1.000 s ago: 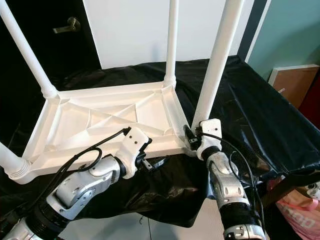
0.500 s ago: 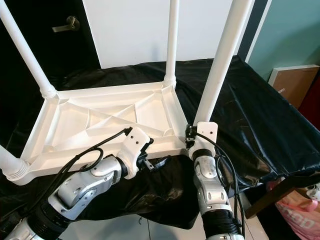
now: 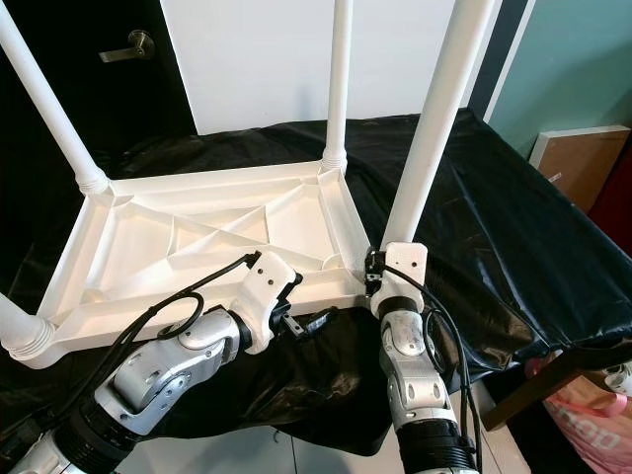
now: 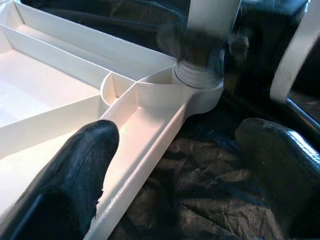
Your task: Building children table
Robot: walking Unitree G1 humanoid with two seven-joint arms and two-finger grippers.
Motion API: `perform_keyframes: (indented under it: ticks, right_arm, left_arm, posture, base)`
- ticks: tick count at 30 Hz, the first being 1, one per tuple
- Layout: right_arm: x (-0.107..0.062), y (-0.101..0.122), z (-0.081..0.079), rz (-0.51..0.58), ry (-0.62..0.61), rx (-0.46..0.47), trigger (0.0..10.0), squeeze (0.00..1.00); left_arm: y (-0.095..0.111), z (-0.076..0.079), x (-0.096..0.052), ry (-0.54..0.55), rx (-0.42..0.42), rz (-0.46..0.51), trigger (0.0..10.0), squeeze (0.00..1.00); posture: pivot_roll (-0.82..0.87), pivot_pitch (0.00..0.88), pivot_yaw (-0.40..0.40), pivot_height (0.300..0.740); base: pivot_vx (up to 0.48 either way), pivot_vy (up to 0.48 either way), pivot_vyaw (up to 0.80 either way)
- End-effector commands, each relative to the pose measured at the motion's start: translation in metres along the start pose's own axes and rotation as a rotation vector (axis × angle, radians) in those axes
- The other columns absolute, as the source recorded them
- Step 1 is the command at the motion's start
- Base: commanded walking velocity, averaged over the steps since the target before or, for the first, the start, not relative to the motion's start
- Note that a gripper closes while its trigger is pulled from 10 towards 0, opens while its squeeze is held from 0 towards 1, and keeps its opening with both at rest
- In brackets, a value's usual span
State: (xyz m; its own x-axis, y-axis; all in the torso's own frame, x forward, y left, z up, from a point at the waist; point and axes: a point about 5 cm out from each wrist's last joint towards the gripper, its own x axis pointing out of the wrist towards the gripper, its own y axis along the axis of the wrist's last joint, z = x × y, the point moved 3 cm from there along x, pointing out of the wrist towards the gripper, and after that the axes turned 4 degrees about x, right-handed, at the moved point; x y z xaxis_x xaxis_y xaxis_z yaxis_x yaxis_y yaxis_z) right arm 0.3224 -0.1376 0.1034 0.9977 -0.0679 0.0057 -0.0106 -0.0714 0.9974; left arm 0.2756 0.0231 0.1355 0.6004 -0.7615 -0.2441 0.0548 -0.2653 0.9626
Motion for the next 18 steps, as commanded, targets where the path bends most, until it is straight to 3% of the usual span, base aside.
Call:
perform_keyframes:
  ticks: [1, 12, 14, 18]
  right_arm:
    - [-0.001, -0.003, -0.003, -0.012, 0.026, -0.006, 10.0, 1.0]
    - [-0.01, 0.015, 0.002, 0.081, 0.164, -0.011, 10.0, 1.0]
    - [-0.012, 0.021, 0.018, 0.086, 0.251, -0.016, 10.0, 1.0]
    - [-0.012, 0.024, 0.029, 0.085, 0.314, -0.035, 10.0, 1.0]
  left_arm:
    - [-0.004, 0.014, -0.001, -0.163, 0.0, -0.01, 10.0, 0.0]
    - [-0.004, 0.014, -0.001, -0.158, -0.006, -0.01, 10.0, 0.0]
    - [-0.004, 0.013, -0.001, -0.153, -0.009, -0.009, 10.0, 0.0]
    - [-0.003, 0.012, -0.001, -0.149, -0.009, -0.01, 10.0, 0.0]
  posture:
    - [-0.12, 0.0, -0.008, 0.74]
    - [-0.12, 0.0, -0.014, 0.74]
    - [-0.12, 0.0, -0.015, 0.74]
    - [-0.12, 0.001, -0.01, 0.74]
  base:
    - [0.0, 0.0, 0.0]
    - [0.0, 0.0, 0.0]
    - [0.0, 0.0, 0.0]
    - [0.0, 0.0, 0.0]
